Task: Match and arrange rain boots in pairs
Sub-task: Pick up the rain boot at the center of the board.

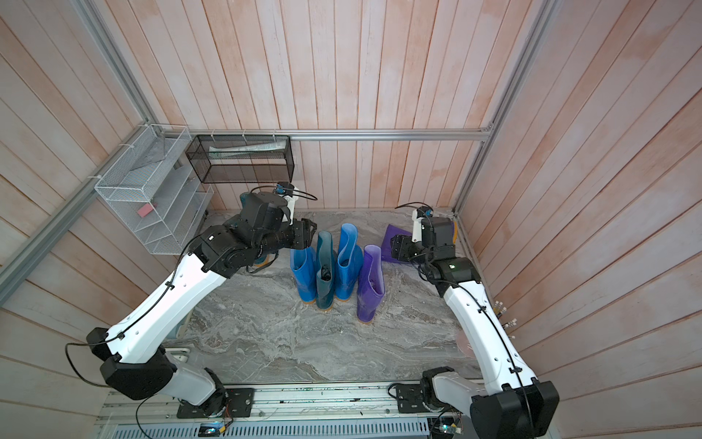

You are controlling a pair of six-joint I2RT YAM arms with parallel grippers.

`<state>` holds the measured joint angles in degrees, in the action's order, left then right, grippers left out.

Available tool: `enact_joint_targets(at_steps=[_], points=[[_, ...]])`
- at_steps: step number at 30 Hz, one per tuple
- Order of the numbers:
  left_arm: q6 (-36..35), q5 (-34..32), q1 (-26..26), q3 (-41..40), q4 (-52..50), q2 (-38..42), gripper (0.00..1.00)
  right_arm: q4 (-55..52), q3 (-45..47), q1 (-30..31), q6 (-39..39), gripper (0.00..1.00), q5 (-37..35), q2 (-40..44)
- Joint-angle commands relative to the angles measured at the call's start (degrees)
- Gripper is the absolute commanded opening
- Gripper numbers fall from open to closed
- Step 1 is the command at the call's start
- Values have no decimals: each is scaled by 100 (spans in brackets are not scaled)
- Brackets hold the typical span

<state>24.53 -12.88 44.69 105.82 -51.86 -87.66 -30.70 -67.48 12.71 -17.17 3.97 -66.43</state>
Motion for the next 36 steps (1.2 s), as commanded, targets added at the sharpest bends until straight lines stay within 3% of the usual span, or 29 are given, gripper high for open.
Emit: enact_joint_targets(at_steps=[1, 9, 23, 28, 30, 34, 36], points=[[400, -392, 346, 7, -241, -206, 60, -172, 32, 30, -31, 75, -13, 99], [763, -625, 556, -13, -586, -634, 59, -193, 99, 30, -36, 75, -22, 164], [571, -557, 593, -13, -674, -1123, 57, -173, 183, 30, -28, 76, -89, 183], [503, -549, 594, -12, -703, -1342, 45, -156, 209, 30, -22, 76, -89, 187], [491, -589, 593, -9, -686, -1384, 35, -147, 218, 34, -23, 76, -96, 185], [466, -680, 598, -9, -693, -1387, 1, -146, 227, 30, -23, 76, -105, 201], [460, -705, 594, -9, -705, -1349, 0, -143, 236, 34, -23, 76, -115, 203]])
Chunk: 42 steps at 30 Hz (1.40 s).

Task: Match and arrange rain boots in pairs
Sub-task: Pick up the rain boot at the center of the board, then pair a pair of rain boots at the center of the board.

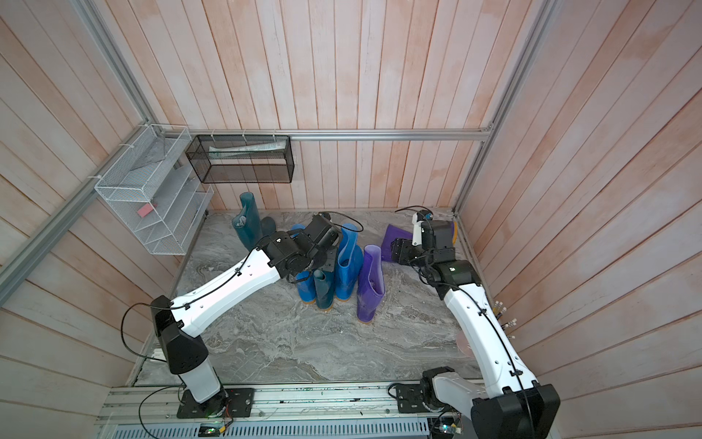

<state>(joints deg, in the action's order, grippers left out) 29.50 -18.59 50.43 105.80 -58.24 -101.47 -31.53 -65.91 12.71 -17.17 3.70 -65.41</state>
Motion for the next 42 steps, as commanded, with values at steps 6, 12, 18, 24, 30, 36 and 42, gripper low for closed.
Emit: enact_joint_targets(at_steps=[6, 12, 18, 24, 30, 36, 42], points=[[-49, -60, 28, 20, -59, 482, 0, -45, 87, 36, -15, 76, -73, 103], [-243, 220, 63, 46, 388, 1223, 0, -16, 63, 30, -15, 76, -28, 59], [-682, 443, 63, 138, 1202, 1802, 0, -10, 32, 30, -23, 75, -6, 19], [-989, 212, 51, 167, 2119, 2065, 0, -29, 32, 30, -22, 75, -1, 29], [-1812, -160, -183, 176, 3396, 2171, 0, -42, 51, 30, -23, 75, 22, 34], [-2379, -14, -810, 186, 4421, 2023, 0, -37, 78, 30, -39, 75, 26, 35], [-2473, 364, -1607, 187, 4804, 1871, 0, -64, 112, 31, -41, 74, -27, 36]])
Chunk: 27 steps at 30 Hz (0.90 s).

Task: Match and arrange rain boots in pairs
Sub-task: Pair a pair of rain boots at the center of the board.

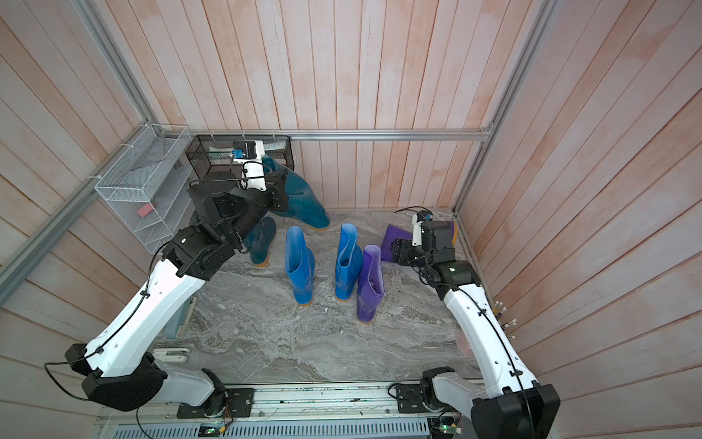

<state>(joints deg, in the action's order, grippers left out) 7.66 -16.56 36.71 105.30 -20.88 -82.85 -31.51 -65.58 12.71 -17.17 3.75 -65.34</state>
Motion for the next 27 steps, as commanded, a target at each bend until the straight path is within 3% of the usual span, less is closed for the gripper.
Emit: enact_joint_targets(at_steps=[1, 7, 13, 20, 27], points=[[-291, 245, -375, 237, 1106, -11, 0, -65, 78, 33, -41, 74, -29, 16], [-811, 587, -815, 235, 1322, 53, 0, -84, 63, 31, -41, 74, -45, -8], [-1488, 816, -832, 272, 1556, 256, 0, -69, 54, 30, -58, 74, -58, -69], [-2626, 1739, -839, 277, 1098, 453, 0, -73, 62, 30, -63, 74, -48, -127], [-3505, 1902, -847, 272, 828, 330, 0, -118, 10, 40, -83, 74, -65, -137]])
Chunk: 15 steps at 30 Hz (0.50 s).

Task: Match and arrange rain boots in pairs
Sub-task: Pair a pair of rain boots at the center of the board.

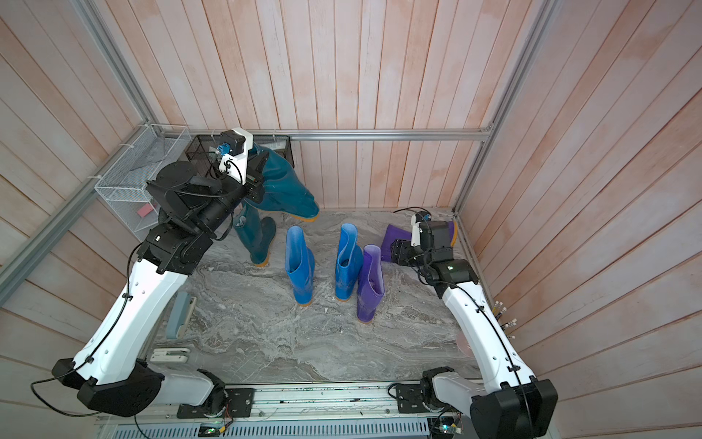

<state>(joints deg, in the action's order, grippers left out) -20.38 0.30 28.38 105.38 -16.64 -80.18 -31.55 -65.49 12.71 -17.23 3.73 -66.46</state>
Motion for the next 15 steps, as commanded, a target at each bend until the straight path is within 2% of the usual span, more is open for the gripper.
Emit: enact_joint_targets(at_steps=[1, 8, 15], points=[[-814, 283, -13, 260, 371, 26, 0, -114, 10, 30, -75, 73, -65, -17], [-1546, 537, -50, 255, 545, -322, 0, -141, 80, 30, -90, 73, -133, -2], [-1846, 655, -165, 255, 901, -626, 0, -185, 72, 31, -78, 73, -240, -8]])
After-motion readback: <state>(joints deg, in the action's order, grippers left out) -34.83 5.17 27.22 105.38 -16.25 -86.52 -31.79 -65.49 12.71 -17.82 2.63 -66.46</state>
